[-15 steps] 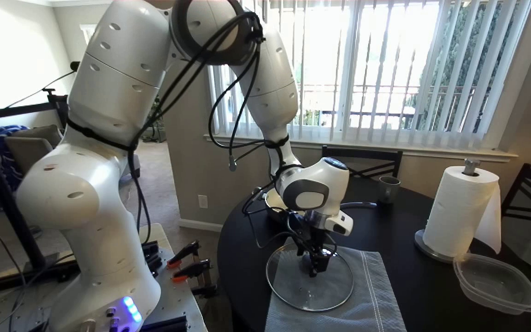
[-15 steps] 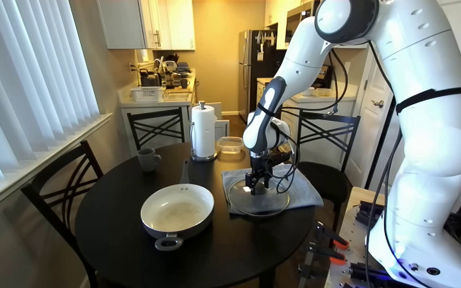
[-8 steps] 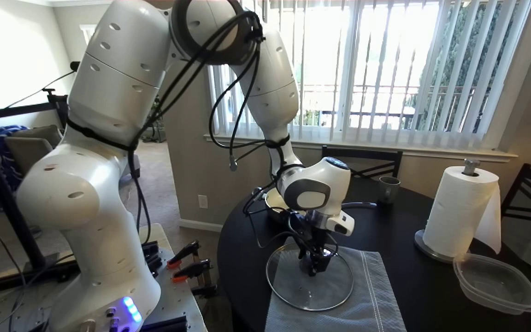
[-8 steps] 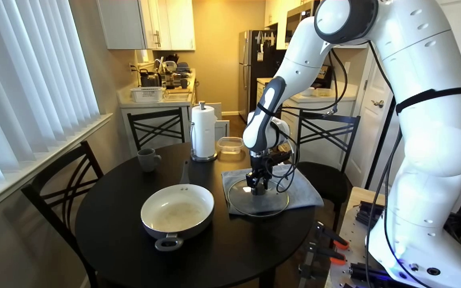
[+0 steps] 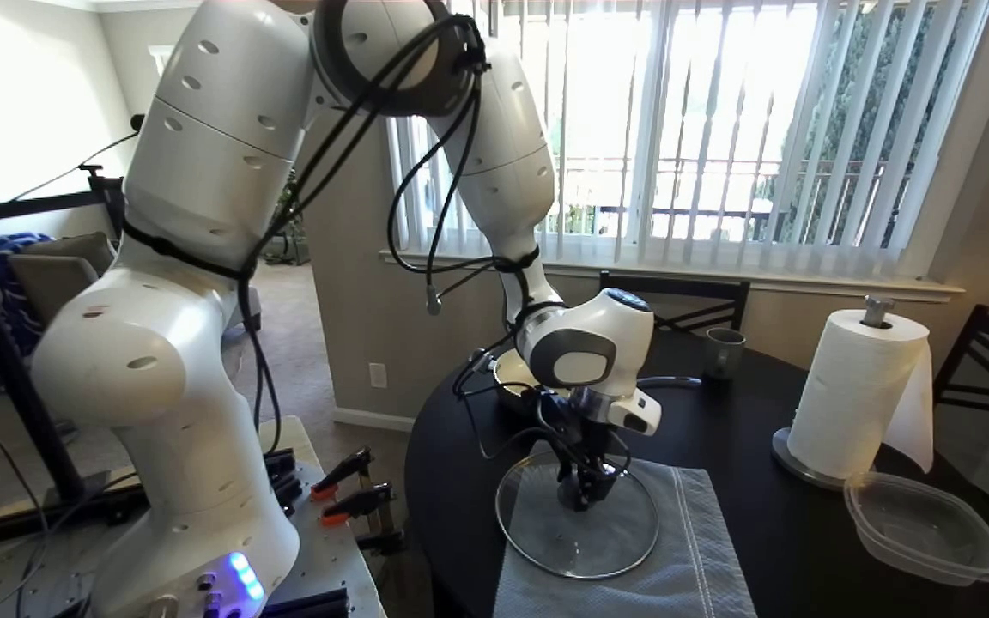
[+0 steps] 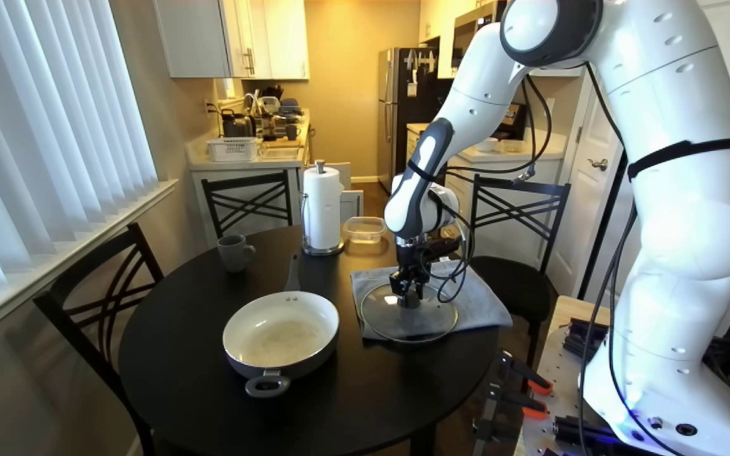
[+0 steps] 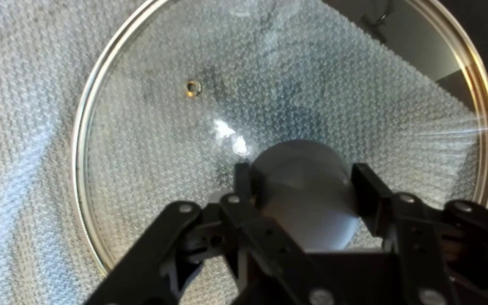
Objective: Put the lid on the pot
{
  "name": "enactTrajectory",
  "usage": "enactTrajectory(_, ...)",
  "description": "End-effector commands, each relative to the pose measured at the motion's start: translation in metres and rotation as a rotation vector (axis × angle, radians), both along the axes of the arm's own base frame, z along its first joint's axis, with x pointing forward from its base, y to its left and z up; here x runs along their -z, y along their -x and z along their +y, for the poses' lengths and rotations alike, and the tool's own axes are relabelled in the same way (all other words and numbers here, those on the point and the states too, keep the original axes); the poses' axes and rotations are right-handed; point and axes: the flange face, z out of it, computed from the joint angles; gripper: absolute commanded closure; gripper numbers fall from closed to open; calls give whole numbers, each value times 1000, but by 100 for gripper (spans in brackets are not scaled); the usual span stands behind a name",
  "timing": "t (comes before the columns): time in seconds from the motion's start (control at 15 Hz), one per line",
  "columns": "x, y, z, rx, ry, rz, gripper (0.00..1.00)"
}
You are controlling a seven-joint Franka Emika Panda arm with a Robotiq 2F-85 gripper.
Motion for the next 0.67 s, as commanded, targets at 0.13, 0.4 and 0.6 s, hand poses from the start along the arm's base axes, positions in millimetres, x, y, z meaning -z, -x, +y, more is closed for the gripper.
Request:
enactTrajectory(0.13, -1, 3, 13, -16, -5, -8, 65)
enactTrajectory(0.4, -14, 8, 16, -15, 7, -29, 65)
enactTrajectory(0.6, -28, 14, 19, -17, 25, -64, 65)
